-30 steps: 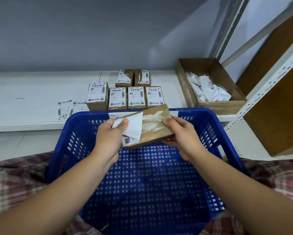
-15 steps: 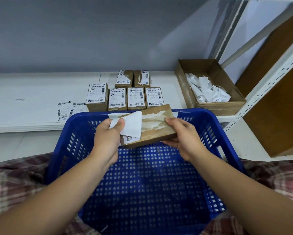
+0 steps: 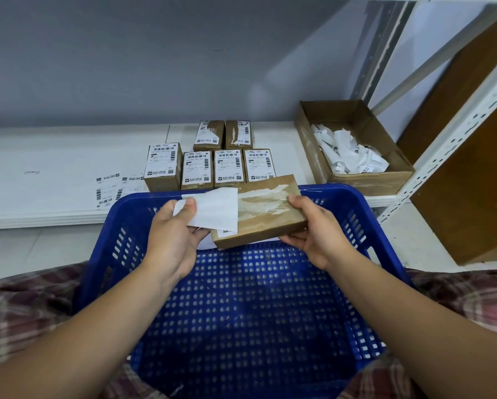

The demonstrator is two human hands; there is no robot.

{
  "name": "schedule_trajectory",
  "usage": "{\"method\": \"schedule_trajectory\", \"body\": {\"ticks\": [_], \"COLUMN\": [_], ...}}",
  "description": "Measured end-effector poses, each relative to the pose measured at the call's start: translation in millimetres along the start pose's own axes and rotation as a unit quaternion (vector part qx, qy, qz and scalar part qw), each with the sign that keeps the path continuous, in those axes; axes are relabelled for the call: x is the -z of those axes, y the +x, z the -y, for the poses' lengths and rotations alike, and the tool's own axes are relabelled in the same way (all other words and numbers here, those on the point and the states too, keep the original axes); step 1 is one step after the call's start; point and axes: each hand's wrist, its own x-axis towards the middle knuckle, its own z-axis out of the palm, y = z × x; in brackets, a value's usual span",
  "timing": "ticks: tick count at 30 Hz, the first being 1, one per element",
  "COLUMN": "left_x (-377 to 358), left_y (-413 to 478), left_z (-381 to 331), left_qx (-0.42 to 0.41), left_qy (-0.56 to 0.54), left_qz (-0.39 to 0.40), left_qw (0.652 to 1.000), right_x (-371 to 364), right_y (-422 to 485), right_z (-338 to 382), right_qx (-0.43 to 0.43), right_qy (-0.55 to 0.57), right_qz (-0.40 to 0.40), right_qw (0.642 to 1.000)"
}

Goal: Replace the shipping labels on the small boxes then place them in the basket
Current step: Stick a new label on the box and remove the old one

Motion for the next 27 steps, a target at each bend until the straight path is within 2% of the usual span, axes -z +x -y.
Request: {"method": "schedule_trajectory", "body": {"ticks": [4,9,12,14,16,17,19,21,22,24,27], "left_x": [3.3,6.7,9.4,12.9,16.5,17.2,16.3,12.2,9.6,8.3,13.6], "left_y": [3.3,10.2,11.8,15.9,20.6,20.8,17.5,8.3,2.6,-3.0,0.0], "left_z": [-2.7,-10.7,-11.6,-10.8,-7.7,-6.0,-2.3,-1.3,-0.3,5.1,15.6], "left_qx": [0.041,0.075,0.101,0.136,0.133,0.100,-0.051,-0.227,-0.284,-0.333,-0.336], "left_qy": [-0.075,-0.094,-0.101,-0.067,0.060,0.135,0.301,0.429,0.464,0.501,0.547], "left_qz": [0.020,0.072,0.082,0.041,-0.026,-0.058,-0.072,-0.011,0.024,0.071,0.094], "left_qw": [0.996,0.990,0.986,0.988,0.989,0.984,0.950,0.874,0.839,0.796,0.761], "right_x": [0.7,0.2,1.0,3.9,7.9,9.1,10.2,7.4,5.2,0.3,-6.1], "right_y": [0.0,-0.8,-0.4,1.3,3.1,3.5,3.7,2.1,0.6,-2.9,-10.1], "right_z": [0.1,0.9,1.0,0.4,0.0,-0.3,-2.1,-4.9,-6.2,-8.9,-14.4], "right_qx": [0.006,0.042,0.047,0.030,0.019,0.018,0.025,0.037,0.044,0.055,0.066], "right_qy": [0.007,-0.002,-0.018,-0.010,-0.001,-0.002,-0.015,-0.030,-0.037,-0.046,-0.053], "right_qz": [0.007,0.006,-0.021,-0.060,-0.103,-0.115,-0.120,-0.109,-0.101,-0.081,-0.055], "right_qw": [1.000,0.999,0.999,0.998,0.995,0.993,0.992,0.993,0.993,0.994,0.995]}}
